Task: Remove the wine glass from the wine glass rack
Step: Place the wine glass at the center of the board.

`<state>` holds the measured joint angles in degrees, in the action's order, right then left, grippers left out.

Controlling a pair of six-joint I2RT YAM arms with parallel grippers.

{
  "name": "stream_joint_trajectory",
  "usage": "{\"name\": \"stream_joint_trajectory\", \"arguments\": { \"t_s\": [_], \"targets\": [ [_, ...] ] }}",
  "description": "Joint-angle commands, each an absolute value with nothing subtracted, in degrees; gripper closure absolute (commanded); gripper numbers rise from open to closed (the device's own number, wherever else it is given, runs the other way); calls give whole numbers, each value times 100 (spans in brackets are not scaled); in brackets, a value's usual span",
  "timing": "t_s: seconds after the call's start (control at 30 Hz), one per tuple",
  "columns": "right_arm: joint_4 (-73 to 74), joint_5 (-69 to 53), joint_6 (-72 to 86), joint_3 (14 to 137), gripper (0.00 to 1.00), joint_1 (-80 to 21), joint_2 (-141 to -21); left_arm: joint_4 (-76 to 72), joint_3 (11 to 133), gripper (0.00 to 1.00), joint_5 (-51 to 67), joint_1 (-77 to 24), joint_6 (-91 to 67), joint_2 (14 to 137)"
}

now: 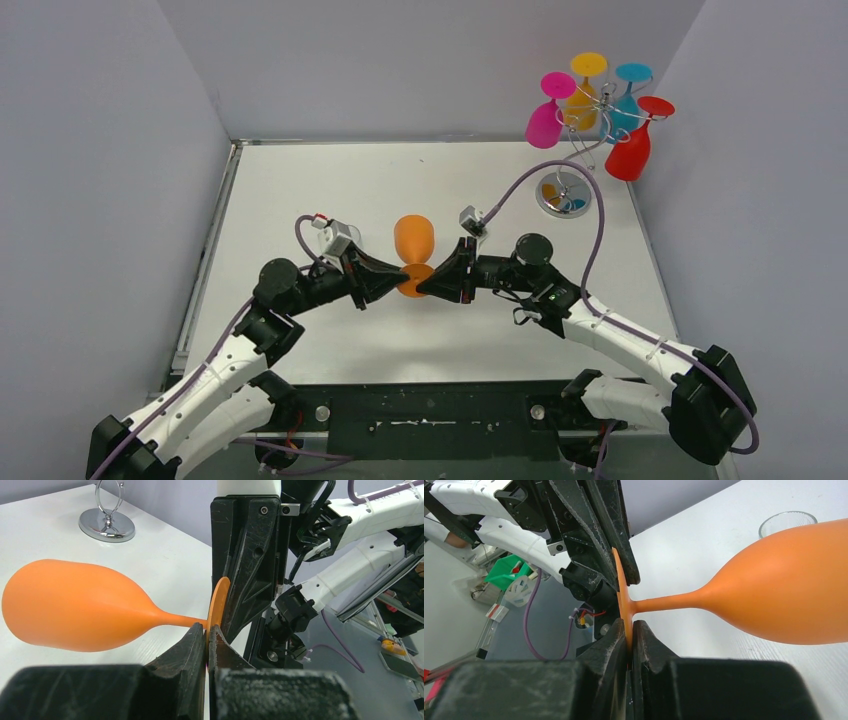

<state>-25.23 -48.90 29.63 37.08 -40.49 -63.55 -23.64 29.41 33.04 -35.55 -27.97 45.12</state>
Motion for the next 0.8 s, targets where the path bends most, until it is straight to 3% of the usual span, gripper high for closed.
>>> {"name": "stream_joint_trajectory", "arguments": {
  "t_s": [0.0, 0.13, 0.2, 0.27, 0.5, 0.77],
  "targets": [
    [-3242, -4846, 2795, 3687, 100, -4064, -6377, -2599, 3042, 100, 3154, -3603, -2755, 4376],
    [-3532, -4295, 2571, 3367, 100, -4095, -6214, -1775, 3360, 99, 2838, -3601, -2746, 4397],
    [-3526, -3978, 2326, 3198, 100, -4160, -6138, -1396, 3545, 79, 2839, -3603, -2715, 4429],
    [-3583, -3859, 1933, 2982, 100, -4271, -6103, -1106, 3703, 69, 2911, -3604, -2708, 4463],
    [-4097, -3561, 539, 2337, 100, -4696, -5839, 467, 4402, 48, 2619, -3593, -2220, 4668],
    [-2860, -3538, -1554, 2331, 100, -4979, -5658, 1657, 5008, 34, 2264, -3586, -1664, 4881]
  ]
}}
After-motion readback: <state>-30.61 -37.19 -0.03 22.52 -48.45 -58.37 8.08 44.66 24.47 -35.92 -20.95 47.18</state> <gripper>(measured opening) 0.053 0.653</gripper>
